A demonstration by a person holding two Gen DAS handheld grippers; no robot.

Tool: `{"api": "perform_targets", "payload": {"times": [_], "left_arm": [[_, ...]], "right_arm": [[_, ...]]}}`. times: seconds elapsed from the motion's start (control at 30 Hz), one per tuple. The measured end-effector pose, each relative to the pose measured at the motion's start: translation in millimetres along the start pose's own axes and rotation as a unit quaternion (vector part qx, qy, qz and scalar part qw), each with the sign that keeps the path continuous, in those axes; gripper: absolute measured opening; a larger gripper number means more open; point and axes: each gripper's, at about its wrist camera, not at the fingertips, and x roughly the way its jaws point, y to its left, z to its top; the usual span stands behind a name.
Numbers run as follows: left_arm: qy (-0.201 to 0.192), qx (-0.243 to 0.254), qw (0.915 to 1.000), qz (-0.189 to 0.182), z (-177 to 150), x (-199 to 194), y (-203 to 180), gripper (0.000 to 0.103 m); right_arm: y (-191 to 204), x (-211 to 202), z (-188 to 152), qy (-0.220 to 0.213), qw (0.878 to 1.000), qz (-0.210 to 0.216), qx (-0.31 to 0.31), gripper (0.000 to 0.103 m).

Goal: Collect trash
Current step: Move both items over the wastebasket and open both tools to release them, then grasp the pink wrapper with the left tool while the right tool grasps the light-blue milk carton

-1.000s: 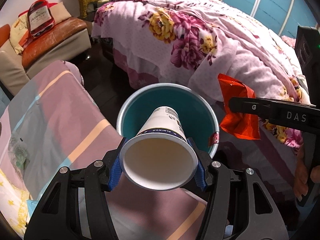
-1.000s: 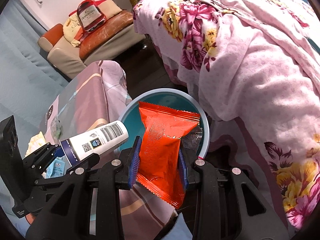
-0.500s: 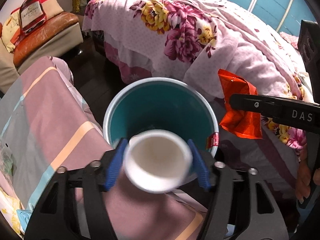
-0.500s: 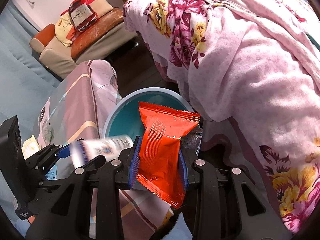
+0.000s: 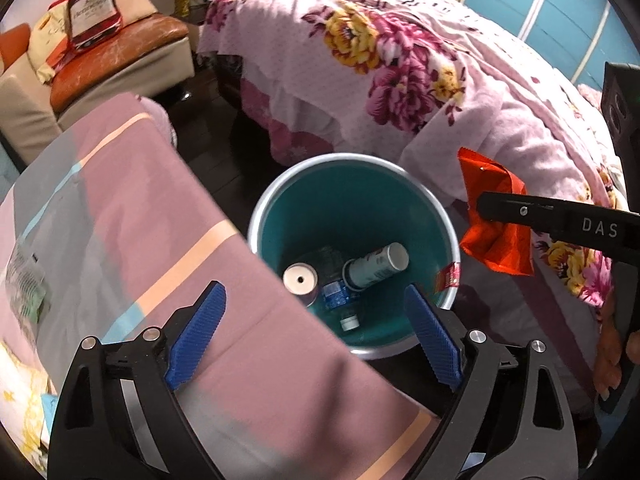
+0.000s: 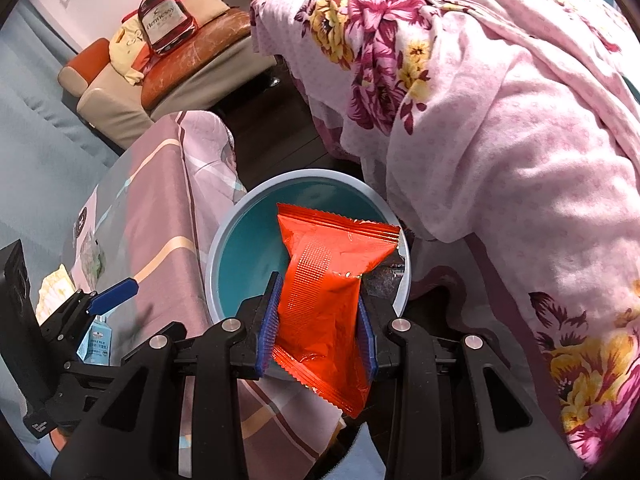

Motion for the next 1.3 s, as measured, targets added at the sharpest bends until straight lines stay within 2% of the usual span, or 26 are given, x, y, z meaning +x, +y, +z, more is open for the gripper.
{"api": "perform_targets", "payload": {"times": [0.27, 0.33, 0.37, 0.4, 0.43, 0.6, 1.0, 1.3], "left_arm": [[-0.003, -0.026, 0.9996, -0.002, -20.9, -22.2, 26.9, 0.091], [-0.006, -0.033, 0.9994, -0.002, -26.1, -29.5, 34.0, 0.091], [-0.008, -0.036, 0.9993, -0.001, -28.3, -33.0, 36.9, 0.091], [-0.011, -0.039, 0.9992, 0.000, -31.1, -37.3, 41.0, 0.091], [-0.013, -0.041, 0.9991, 0.001, -33.6, -40.8, 44.1, 0.091], [-0.020, -0.058, 0.9981, 0.004, -45.3, -54.5, 60.0, 0.091], [-0.050, -0.085, 0.9950, 0.015, -93.1, -107.1, 97.5, 0.093], [-0.062, -0.094, 0.9921, 0.056, -145.3, -149.8, 135.0, 0.095]], "right_arm": [[21.2, 5.4, -3.3, 0.017, 1.000, -0.003, -0.013, 0.037], [28.1, 5.8, -4.5, 0.018, 1.000, -0.002, -0.017, 0.042], [32.6, 5.7, -5.0, 0.019, 1.000, -0.003, -0.019, 0.049], [36.5, 5.2, -5.5, 0.019, 1.000, -0.002, -0.019, 0.061], [39.5, 4.2, -6.4, 0.017, 1.000, -0.001, -0.019, 0.067], [59.5, -0.1, -10.4, 0.019, 0.999, -0.001, -0.030, 0.075], [120.7, -7.5, -38.8, 0.052, 0.996, -0.004, -0.067, 0.078], [189.1, -0.5, -70.0, 0.080, 0.990, 0.009, -0.120, 0.081]]}}
